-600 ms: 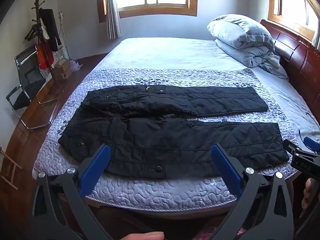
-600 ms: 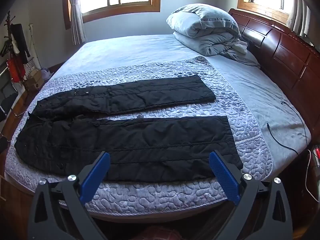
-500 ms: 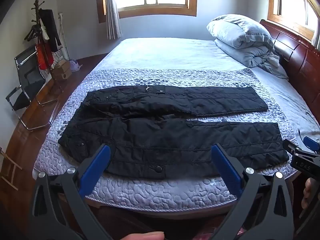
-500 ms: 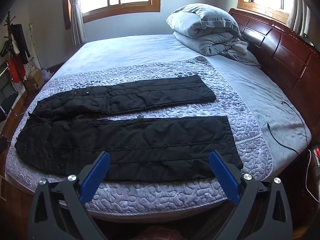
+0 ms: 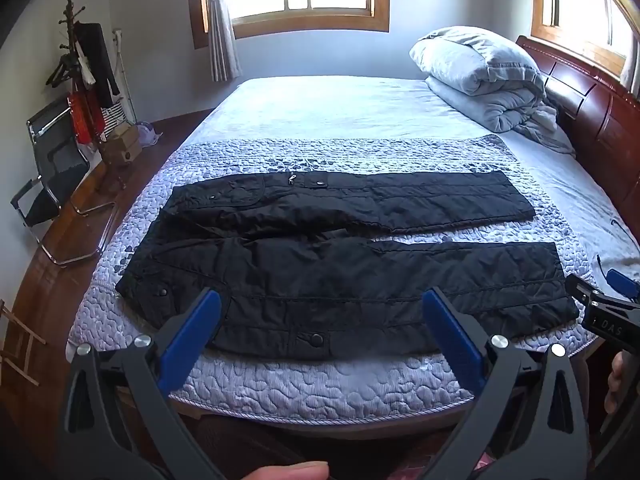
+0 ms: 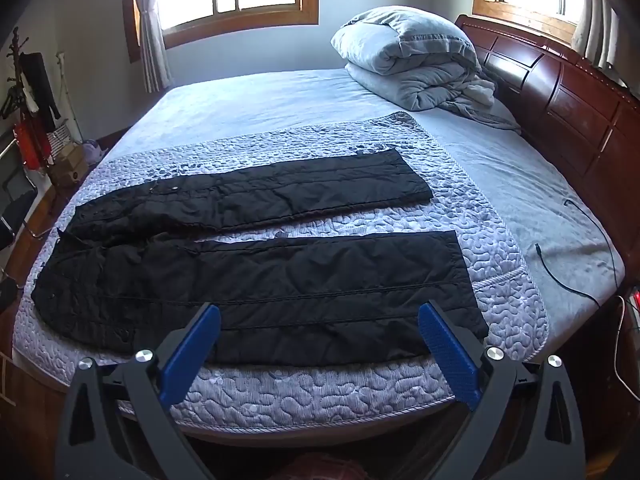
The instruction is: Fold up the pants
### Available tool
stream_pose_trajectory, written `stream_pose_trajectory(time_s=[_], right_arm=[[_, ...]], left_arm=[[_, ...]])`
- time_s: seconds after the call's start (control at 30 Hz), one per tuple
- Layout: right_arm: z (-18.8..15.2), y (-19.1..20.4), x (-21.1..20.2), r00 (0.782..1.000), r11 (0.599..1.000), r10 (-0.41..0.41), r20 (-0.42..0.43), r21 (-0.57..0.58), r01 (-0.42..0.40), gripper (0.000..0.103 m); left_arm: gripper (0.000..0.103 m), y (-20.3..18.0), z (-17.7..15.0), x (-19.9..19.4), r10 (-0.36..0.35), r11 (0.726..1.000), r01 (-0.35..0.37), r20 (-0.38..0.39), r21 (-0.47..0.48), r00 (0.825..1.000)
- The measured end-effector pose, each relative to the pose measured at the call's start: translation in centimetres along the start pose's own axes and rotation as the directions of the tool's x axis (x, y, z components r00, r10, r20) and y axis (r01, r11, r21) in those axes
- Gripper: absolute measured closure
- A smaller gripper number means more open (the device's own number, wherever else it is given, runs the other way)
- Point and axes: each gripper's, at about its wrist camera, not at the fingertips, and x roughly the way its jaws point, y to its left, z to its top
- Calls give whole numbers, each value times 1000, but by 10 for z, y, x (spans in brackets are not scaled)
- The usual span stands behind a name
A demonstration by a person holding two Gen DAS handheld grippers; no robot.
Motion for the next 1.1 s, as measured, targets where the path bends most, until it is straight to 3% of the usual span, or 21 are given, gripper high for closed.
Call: stream_pose_trajectory(time_s=[0.6,1.1], right_arm=[[-2,-3,1,1000,1000,5,0,10,-5,4],[-3,-2,4,1000,1000,8,-8,7,-8,4]], left_arm=[[3,4,-1,-1,-22,1000,23,26,-19,999],[3,0,-2,1,0,1000,0,27,14,1000]])
